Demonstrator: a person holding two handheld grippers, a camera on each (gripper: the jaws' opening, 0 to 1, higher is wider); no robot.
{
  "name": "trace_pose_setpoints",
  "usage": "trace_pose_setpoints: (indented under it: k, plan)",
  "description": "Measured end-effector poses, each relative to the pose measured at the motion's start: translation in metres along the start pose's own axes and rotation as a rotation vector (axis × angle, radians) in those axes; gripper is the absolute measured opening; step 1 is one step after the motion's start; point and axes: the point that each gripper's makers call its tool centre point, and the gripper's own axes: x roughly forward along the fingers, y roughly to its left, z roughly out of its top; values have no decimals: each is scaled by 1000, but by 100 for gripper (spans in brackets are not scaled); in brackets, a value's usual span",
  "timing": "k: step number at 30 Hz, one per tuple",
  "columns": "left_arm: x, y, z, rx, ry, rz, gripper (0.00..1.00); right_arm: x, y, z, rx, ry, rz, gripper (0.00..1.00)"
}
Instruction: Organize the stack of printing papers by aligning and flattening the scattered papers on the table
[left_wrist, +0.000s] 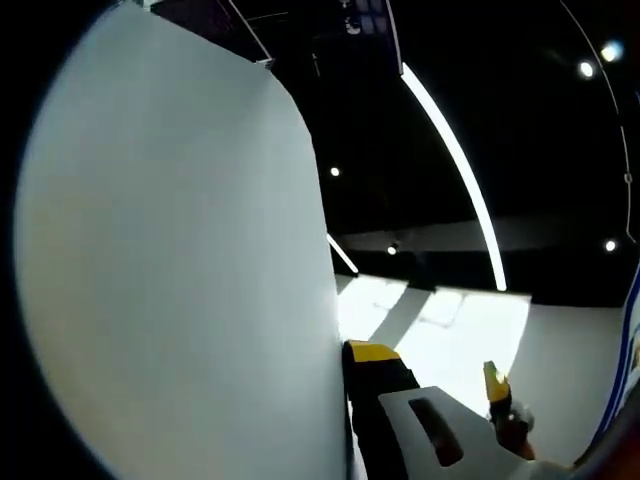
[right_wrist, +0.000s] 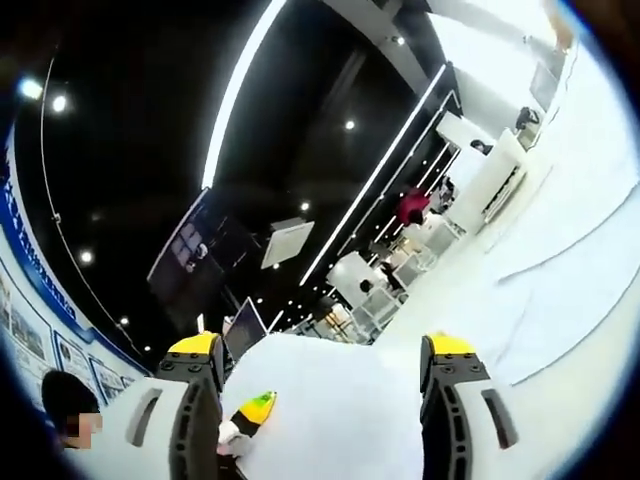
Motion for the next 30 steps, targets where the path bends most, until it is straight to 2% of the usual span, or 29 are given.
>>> trace_pose_setpoints:
  k: [9, 14, 19, 30]
  plan:
    - [0, 1, 1, -2, -1, -1, 6, -14, -3, 6, -79, 8, -4, 81]
    - [0, 1, 1, -2, -2, 0, 6, -24, -8, 15, -99, -5, -7, 81]
    - [-1, 0, 1, -1, -1, -1, 6, -35, -21, 30, -173, -22, -37, 81]
    - [-1, 0, 0, 2, -1, 2, 6, -49, -35, 41, -231, 4, -55, 81]
